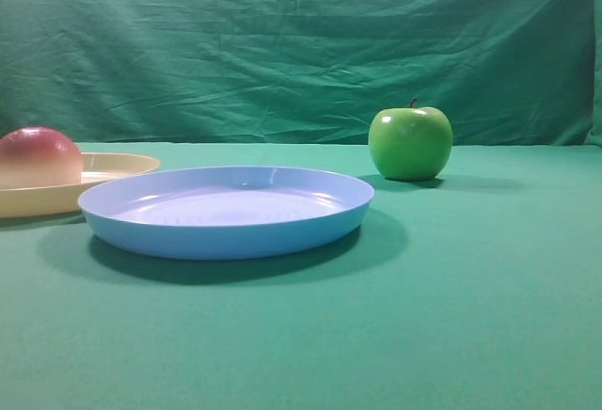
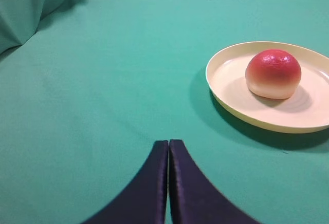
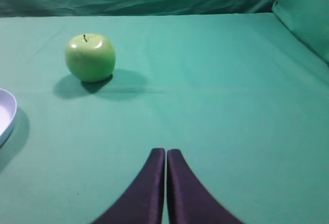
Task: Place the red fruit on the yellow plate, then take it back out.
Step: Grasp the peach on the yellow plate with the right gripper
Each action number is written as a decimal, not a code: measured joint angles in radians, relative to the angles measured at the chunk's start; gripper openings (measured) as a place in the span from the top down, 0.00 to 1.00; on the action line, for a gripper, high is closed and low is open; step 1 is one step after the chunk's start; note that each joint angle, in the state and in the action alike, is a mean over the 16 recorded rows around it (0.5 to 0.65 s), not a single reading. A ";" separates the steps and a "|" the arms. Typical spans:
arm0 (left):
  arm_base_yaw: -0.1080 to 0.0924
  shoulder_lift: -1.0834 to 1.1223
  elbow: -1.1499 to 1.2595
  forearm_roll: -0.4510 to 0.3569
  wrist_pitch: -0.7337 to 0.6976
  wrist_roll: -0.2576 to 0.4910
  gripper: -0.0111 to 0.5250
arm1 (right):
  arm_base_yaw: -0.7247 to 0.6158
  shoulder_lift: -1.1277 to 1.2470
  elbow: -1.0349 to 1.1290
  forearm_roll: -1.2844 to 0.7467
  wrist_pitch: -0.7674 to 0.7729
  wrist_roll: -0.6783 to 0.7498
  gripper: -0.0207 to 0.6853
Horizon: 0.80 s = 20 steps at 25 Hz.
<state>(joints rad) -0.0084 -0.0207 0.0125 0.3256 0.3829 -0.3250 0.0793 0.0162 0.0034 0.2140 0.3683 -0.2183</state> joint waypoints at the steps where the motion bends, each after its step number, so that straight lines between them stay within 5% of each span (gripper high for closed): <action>1: 0.000 0.000 0.000 0.000 0.000 0.000 0.98 | 0.000 0.012 -0.011 0.010 -0.003 0.000 0.97; 11: 0.000 0.000 0.000 0.000 0.000 0.000 0.98 | 0.054 0.268 -0.243 0.106 -0.009 -0.013 0.97; 20: 0.000 0.000 0.000 0.000 0.000 0.000 0.98 | 0.237 0.659 -0.520 0.134 0.012 -0.050 0.97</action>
<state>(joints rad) -0.0084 -0.0207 0.0125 0.3256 0.3829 -0.3250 0.3162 0.6755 -0.5170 0.3482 0.3801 -0.2678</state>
